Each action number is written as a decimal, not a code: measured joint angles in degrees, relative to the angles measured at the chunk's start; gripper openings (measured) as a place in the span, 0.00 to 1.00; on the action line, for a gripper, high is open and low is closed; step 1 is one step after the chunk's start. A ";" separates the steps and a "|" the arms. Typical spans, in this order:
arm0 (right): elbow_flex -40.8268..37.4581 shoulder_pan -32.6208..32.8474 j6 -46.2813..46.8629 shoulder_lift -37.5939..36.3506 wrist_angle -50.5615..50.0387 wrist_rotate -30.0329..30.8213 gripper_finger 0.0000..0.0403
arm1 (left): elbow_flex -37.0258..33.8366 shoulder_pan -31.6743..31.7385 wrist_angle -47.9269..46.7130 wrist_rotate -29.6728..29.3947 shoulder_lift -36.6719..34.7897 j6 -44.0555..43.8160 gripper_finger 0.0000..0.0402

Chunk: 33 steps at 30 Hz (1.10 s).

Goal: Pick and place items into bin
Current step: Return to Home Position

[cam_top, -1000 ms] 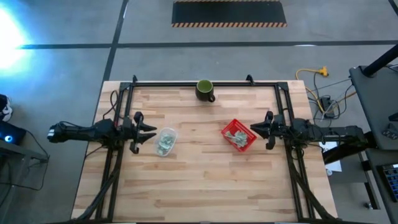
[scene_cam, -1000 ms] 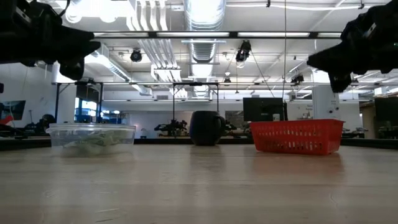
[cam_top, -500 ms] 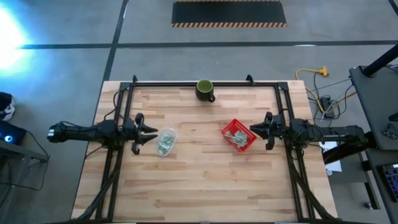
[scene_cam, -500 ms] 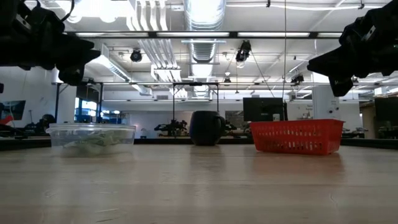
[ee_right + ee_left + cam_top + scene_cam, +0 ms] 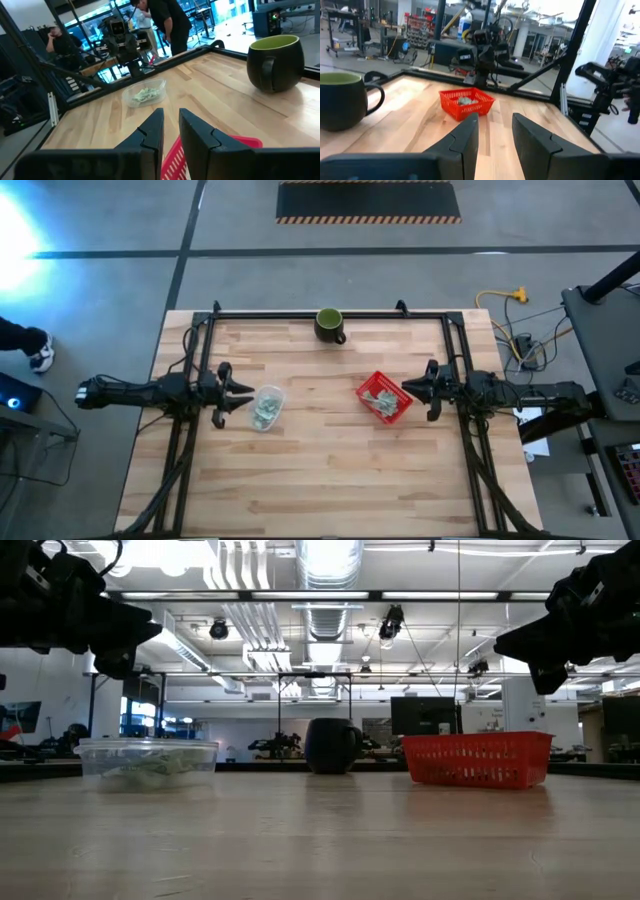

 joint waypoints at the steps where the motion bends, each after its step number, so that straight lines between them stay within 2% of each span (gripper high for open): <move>1: 0.00 0.00 0.02 0.00 0.00 0.15 0.13 | 0.00 0.00 0.53 0.00 0.02 0.02 0.26; 5: 0.00 -0.04 -0.69 0.00 0.07 0.41 0.13 | 0.00 0.00 1.33 0.00 0.02 1.61 0.26; 9: 0.00 -0.02 -7.98 0.00 0.06 -0.15 0.13 | 0.00 -0.02 1.60 0.02 0.04 7.54 0.26; 13: 0.00 -0.02 -10.58 0.00 0.06 -0.30 0.13 | 0.00 -0.02 1.39 0.02 0.02 8.04 0.26; 17: 0.00 -0.02 -10.76 0.00 0.00 -0.46 0.13 | 0.00 -0.02 -1.82 0.08 0.04 7.76 0.26; 33: 0.00 0.00 -9.27 0.02 0.00 -0.46 0.13 | 0.00 -0.04 -1.74 0.07 0.76 7.60 0.26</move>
